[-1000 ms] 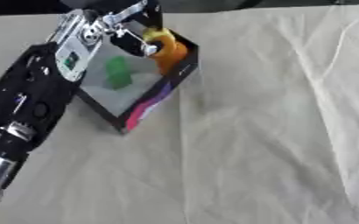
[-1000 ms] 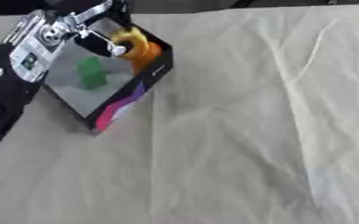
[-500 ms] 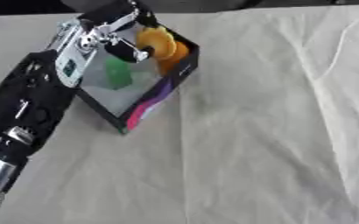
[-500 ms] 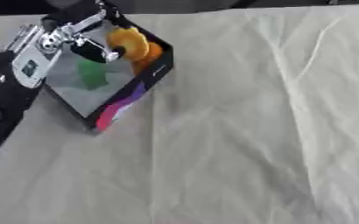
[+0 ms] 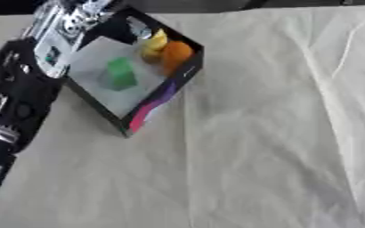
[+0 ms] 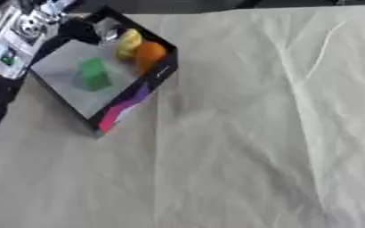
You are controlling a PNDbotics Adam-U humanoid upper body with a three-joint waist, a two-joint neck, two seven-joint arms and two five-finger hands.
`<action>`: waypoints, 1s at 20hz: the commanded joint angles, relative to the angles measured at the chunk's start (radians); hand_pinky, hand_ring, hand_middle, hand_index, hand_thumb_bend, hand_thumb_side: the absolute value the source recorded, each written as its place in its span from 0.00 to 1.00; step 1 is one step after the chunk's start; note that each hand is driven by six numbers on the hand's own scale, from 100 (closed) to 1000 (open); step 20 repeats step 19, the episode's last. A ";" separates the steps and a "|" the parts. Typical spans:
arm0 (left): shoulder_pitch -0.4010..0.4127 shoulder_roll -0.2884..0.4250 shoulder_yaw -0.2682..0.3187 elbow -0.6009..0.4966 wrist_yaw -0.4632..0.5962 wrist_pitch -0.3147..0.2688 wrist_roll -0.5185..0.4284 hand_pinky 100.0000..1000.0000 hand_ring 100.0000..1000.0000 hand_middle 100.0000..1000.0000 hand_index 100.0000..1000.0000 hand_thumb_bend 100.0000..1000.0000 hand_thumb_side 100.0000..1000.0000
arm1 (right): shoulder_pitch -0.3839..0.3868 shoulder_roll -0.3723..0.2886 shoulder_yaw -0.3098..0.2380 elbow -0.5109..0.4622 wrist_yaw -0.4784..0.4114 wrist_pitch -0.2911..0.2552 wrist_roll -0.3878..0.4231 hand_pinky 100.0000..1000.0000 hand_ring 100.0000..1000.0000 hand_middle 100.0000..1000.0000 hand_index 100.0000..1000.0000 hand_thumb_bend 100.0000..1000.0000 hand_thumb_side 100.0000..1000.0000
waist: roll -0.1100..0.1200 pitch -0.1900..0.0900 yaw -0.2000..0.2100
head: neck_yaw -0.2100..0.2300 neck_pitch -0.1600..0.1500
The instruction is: Pick up objects on the table and place them in the box.
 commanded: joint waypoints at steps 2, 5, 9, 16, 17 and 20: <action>0.056 0.162 0.084 -0.274 0.322 0.081 0.120 0.82 0.73 0.69 0.84 0.00 0.29 | -0.005 -0.048 -0.018 -0.016 -0.010 -0.005 -0.011 1.00 0.69 0.63 0.80 0.00 0.49 | -0.012 -0.040 0.012 | -0.023 -0.002; 0.185 0.260 0.144 -0.440 0.572 0.112 0.244 0.81 0.71 0.67 0.82 0.00 0.42 | 0.004 -0.049 -0.023 -0.022 -0.006 -0.009 -0.018 1.00 0.69 0.63 0.80 0.00 0.49 | -0.016 -0.038 0.023 | -0.039 -0.002; 0.364 0.321 0.225 -0.578 0.779 0.121 0.372 0.81 0.70 0.67 0.80 0.00 0.50 | 0.013 -0.042 -0.028 -0.026 -0.001 -0.012 -0.025 1.00 0.69 0.63 0.80 0.00 0.49 | -0.026 -0.034 0.035 | -0.059 -0.002; 0.605 0.302 0.300 -0.673 0.932 0.067 0.510 0.82 0.70 0.68 0.80 0.00 0.57 | 0.011 -0.021 -0.029 -0.033 0.002 -0.017 -0.029 1.00 0.69 0.63 0.80 0.00 0.49 | -0.041 -0.028 0.043 | -0.068 -0.002; 0.629 0.290 0.305 -0.677 0.944 0.053 0.519 0.83 0.71 0.69 0.81 0.00 0.58 | 0.009 -0.016 -0.029 -0.034 0.004 -0.020 -0.031 1.00 0.69 0.63 0.81 0.00 0.49 | -0.042 -0.027 0.044 | -0.070 -0.002; 0.674 0.265 0.316 -0.681 0.964 0.024 0.528 0.83 0.71 0.70 0.82 0.00 0.60 | 0.007 -0.003 -0.028 -0.034 0.011 -0.026 -0.034 1.00 0.69 0.64 0.81 0.00 0.49 | -0.044 -0.025 0.045 | -0.070 -0.002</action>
